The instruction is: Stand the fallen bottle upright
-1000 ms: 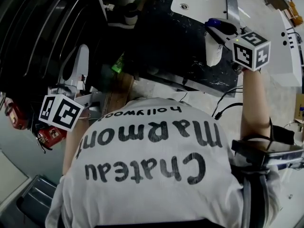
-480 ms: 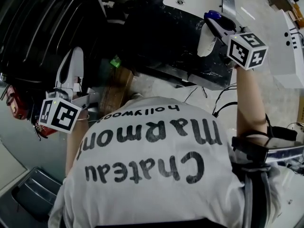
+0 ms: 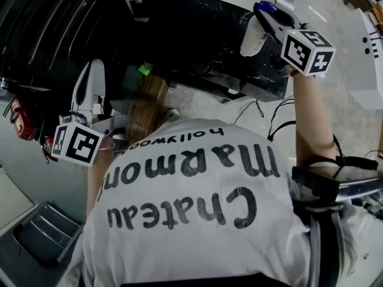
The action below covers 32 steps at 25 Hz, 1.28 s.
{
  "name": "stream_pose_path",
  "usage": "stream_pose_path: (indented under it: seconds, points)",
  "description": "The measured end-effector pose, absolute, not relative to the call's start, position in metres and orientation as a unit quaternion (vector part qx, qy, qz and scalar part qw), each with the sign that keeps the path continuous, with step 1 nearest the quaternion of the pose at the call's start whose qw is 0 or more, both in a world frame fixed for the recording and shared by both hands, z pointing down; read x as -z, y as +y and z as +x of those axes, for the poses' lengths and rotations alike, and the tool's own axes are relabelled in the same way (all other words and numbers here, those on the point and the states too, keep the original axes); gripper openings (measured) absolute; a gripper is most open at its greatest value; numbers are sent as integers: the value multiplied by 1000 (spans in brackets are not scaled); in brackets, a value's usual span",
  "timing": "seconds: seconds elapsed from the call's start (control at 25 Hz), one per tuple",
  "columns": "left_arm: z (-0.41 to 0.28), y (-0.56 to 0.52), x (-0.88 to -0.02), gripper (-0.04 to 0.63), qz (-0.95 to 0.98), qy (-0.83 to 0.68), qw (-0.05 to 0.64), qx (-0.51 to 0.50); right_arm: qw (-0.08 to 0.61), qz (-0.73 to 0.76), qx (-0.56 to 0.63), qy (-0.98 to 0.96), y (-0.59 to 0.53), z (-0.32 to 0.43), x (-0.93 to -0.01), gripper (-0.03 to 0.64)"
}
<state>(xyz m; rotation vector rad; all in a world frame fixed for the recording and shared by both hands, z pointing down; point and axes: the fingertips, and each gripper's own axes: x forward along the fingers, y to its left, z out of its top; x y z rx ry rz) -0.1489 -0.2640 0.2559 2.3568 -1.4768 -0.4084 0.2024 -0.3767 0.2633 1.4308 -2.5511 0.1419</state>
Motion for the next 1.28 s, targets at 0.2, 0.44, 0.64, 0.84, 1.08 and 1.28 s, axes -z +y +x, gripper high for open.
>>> stream_pose_path:
  seconds: [0.2,0.44,0.64,0.84,1.08,1.28]
  points:
    - [-150,-261,-264,15,820,-529,170,137,106,489,-48,-864,-388,195,-268,83]
    - [-137,-232,-264,15,817,-534,168,137,90,503,-57,-858,-378,210,-268,83]
    - [-122,-201,-264,15,815,-540,156,138,66,520,-50,-850,-361,221,-266,83]
    - [-118,-178,-264,15,809,-548,154,145,68,528,-36,-846,-355,220,-266,83]
    - [-130,-157,-266,15,795,-566,156,151,50,534,-45,-843,-352,227,-265,83]
    - [-139,-144,-271,15,788,-574,162,149,44,535,-49,-842,-348,230,-264,83]
